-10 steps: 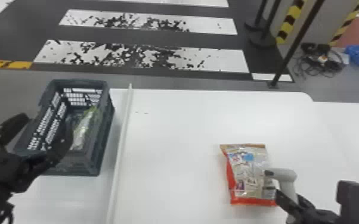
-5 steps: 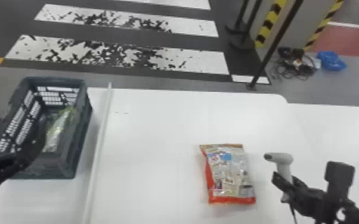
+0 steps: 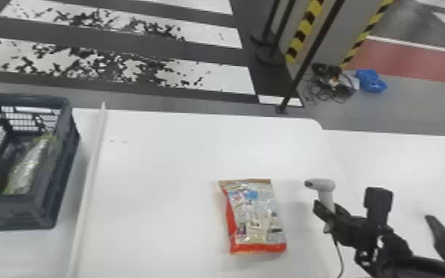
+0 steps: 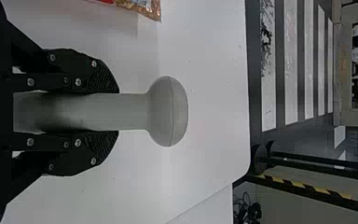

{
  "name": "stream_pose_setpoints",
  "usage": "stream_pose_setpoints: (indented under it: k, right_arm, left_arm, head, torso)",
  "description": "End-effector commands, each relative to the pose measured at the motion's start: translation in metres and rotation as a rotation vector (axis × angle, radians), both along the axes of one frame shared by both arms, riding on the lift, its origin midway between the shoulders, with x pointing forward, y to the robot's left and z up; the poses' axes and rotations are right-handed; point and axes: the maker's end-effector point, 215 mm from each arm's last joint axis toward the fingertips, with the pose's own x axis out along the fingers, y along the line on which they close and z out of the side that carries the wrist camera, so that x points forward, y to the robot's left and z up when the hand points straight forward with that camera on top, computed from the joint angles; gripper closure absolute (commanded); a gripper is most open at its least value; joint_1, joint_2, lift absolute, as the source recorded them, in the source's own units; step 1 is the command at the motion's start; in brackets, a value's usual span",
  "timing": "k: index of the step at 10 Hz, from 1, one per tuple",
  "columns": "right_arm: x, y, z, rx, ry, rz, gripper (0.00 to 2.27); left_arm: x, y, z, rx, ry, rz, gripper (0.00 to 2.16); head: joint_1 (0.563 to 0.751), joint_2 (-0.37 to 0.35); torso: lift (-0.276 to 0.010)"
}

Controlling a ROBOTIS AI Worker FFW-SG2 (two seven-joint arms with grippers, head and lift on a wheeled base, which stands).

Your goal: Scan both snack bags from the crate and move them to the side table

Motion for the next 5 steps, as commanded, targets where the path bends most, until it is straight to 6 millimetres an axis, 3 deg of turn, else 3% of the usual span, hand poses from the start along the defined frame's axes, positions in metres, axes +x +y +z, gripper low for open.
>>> stream_pose_setpoints:
  k: [1, 4, 5]
  right_arm:
    - [-0.002, -0.001, -0.008, -0.001, 0.002, 0.006, 2.25]
    - [-0.003, 0.004, -0.028, -0.011, 0.032, 0.026, 2.24]
    - [-0.003, 0.011, -0.037, -0.002, 0.049, 0.039, 2.15]
  left_arm:
    - [0.000, 0.000, 0.001, 0.000, -0.001, 0.001, 0.04]
    - [0.000, -0.003, 0.001, -0.001, -0.002, -0.002, 0.04]
    - [0.000, -0.003, 0.000, -0.001, -0.001, -0.001, 0.04]
  head:
    - [0.695, -0.255]
    - [0.695, -0.256]
    - [0.695, -0.255]
  torso:
    - [-0.029]
    - [-0.029]
    - [-0.029]
